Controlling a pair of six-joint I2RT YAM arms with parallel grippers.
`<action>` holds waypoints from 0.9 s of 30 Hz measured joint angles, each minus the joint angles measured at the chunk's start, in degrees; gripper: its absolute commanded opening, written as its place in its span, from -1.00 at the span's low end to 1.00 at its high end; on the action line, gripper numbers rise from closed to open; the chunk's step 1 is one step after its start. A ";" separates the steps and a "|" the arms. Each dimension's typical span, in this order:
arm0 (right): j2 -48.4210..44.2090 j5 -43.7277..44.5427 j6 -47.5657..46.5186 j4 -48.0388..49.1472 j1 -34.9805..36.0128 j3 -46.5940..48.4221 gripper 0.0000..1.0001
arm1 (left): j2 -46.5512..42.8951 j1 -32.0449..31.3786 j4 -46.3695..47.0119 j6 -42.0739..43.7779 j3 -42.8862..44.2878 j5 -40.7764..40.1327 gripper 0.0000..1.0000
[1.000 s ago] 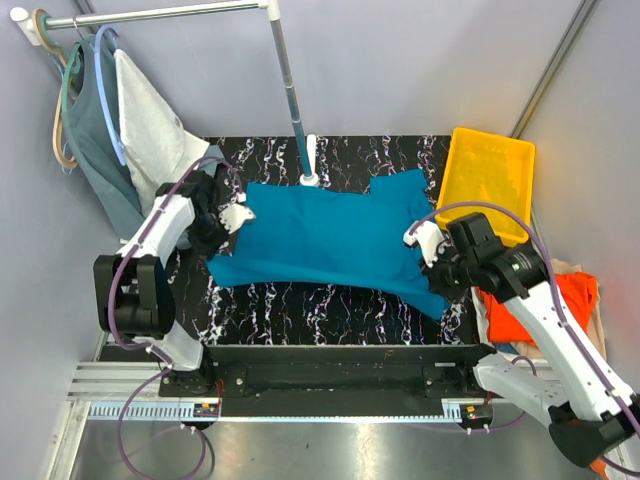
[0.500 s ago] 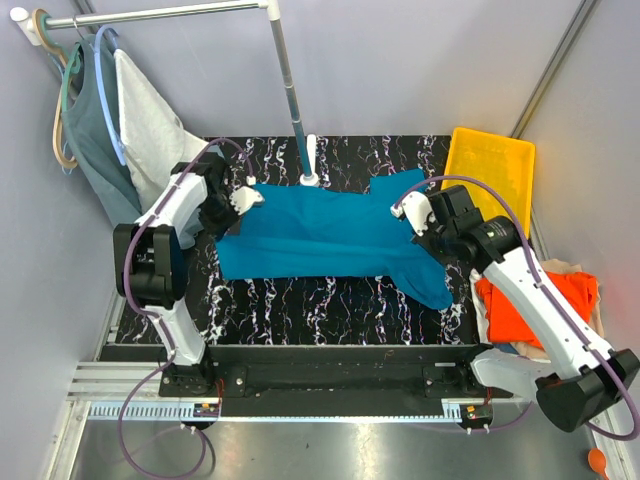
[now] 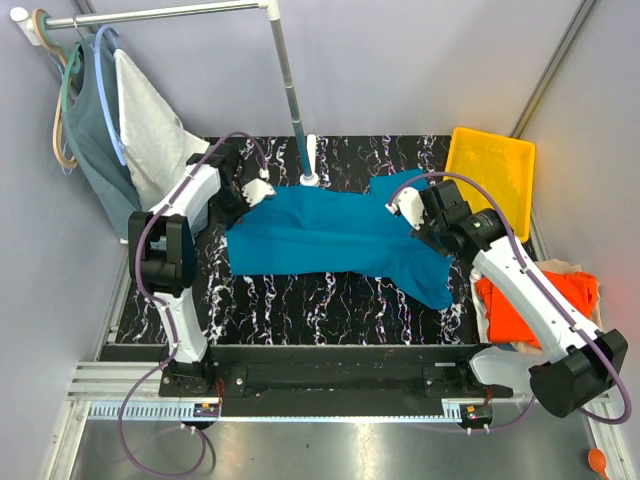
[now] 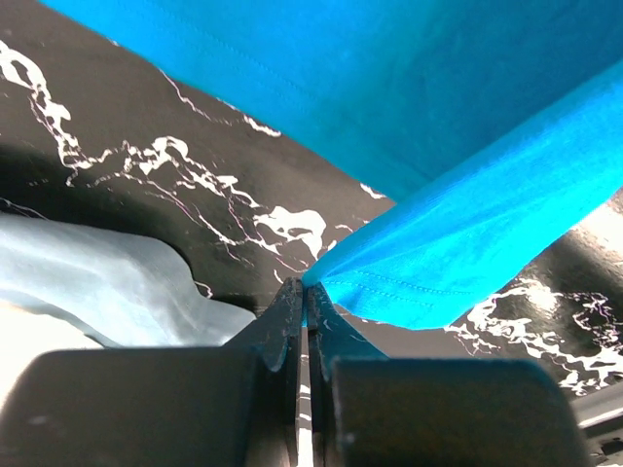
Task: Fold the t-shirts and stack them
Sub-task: Flatten the tshirt out
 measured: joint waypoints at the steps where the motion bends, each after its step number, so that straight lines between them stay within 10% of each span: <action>1: -0.04 0.00 0.02 -0.13 0.00 0.00 -1.00 | 0.11 -0.15 0.13 0.02 0.07 -0.13 -1.00; 19: -8.44 -6.86 6.45 -5.60 0.00 10.51 -1.00 | -21.75 -0.44 0.39 -3.08 -9.05 1.64 -1.00; 27: -5.01 1.53 8.02 0.83 -0.02 19.41 -1.00 | -29.35 -0.37 4.39 -13.79 1.01 3.48 -1.00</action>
